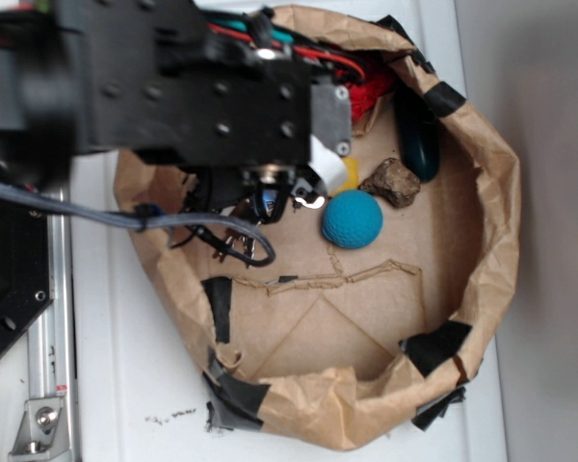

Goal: Grab the blue cloth.

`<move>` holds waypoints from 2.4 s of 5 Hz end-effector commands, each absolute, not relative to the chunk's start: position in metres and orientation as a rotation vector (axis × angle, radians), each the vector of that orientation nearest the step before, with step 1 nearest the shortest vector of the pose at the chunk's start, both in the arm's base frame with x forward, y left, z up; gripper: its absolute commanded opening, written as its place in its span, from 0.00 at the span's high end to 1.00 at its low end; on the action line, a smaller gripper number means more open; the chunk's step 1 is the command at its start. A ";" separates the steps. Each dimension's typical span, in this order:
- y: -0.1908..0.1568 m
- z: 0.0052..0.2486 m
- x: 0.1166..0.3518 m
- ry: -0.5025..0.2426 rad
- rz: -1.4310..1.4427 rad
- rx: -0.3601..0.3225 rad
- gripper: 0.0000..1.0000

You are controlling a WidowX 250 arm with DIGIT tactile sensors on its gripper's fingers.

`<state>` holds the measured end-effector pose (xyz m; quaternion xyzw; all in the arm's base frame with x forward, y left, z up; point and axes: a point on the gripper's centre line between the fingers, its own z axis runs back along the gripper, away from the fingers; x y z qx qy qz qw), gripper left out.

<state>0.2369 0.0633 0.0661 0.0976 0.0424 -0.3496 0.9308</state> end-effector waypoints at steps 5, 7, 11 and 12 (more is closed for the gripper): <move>0.102 0.015 0.221 0.087 -0.653 0.069 1.00; 0.112 0.036 0.222 -0.004 -0.591 0.036 1.00; 0.114 0.051 0.221 -0.080 -0.575 0.015 1.00; 0.096 0.080 0.224 -0.138 -0.536 0.035 1.00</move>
